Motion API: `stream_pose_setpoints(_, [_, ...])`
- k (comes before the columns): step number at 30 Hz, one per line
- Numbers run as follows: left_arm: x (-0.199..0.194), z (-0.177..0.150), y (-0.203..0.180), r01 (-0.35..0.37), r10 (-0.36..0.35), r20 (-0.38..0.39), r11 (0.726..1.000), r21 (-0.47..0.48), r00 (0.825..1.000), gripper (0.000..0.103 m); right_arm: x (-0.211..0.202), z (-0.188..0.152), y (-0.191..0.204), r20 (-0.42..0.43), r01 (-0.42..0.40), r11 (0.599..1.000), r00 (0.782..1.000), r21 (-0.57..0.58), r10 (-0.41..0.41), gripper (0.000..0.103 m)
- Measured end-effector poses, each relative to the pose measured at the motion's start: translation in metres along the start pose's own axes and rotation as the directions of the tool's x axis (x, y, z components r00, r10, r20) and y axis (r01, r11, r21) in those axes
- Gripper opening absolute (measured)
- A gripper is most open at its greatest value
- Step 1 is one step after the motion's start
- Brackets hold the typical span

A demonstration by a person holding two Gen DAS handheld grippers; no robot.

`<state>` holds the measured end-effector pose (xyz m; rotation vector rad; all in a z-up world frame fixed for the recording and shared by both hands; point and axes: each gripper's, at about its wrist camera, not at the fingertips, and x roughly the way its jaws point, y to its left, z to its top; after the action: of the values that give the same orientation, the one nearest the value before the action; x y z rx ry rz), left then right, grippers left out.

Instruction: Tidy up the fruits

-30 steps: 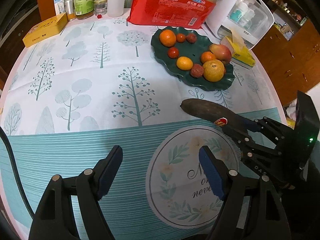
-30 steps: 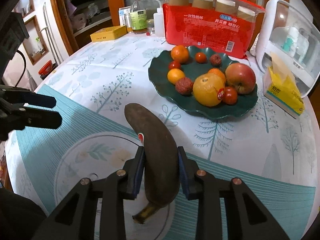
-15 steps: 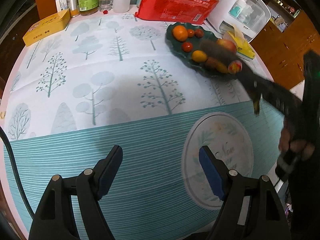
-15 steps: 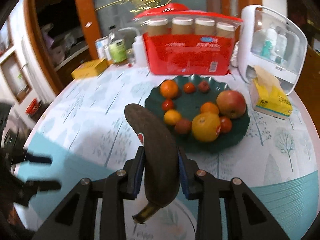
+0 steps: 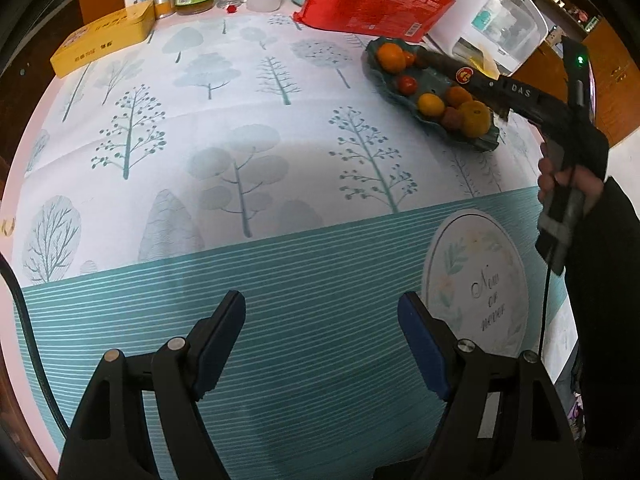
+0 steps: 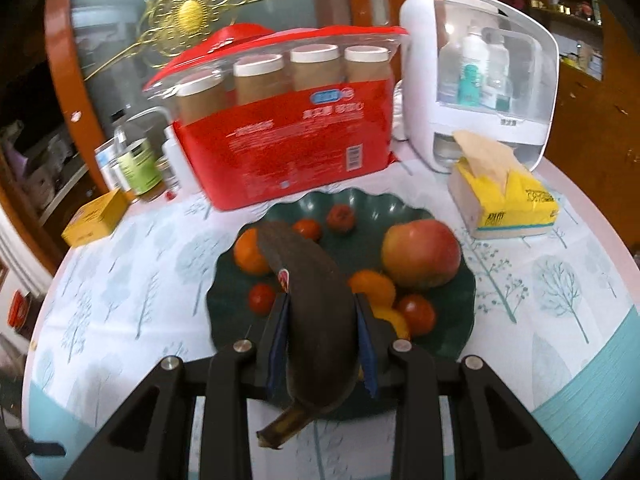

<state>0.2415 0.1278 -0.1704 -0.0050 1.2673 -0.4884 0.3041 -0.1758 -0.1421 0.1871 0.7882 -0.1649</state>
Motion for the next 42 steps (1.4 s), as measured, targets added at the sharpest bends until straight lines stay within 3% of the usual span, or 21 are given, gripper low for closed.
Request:
stream_pose_setpoints(4, [0.003, 0.003, 0.009, 0.001, -0.001, -0.008, 1.000, -0.008, 1.000, 0.077, 0.012, 0.009, 0.000, 0.012, 0.048, 0.999, 0.999, 0.013, -0.048, 0.025])
stream_pose_setpoints(10, [0.003, 0.007, 0.012, 0.006, -0.006, -0.010, 1.000, -0.006, 1.000, 0.077, 0.010, 0.018, 0.007, 0.021, 0.063, 0.998, 0.998, -0.021, -0.062, 0.025])
stream_pose_setpoints(16, [-0.005, 0.005, 0.001, 0.000, 0.000, 0.008, 1.000, 0.005, 1.000, 0.077, 0.000, 0.011, 0.007, -0.068, 0.051, 0.999, 0.996, -0.008, -0.051, 0.027])
stream_pose_setpoints(28, [-0.024, -0.028, -0.044, -0.067, 0.072, 0.068, 0.995, -0.078, 0.995, 0.077, -0.057, -0.060, -0.018, -0.213, -0.053, 0.996, 0.975, 0.072, 0.067, 0.056])
stream_pose_setpoints(42, [-0.047, -0.101, -0.145, -0.105, 0.136, 0.124, 0.967, -0.231, 0.983, 0.077, -0.148, -0.143, -0.086, -0.331, -0.126, 0.992, 0.935, 0.027, 0.128, 0.071])
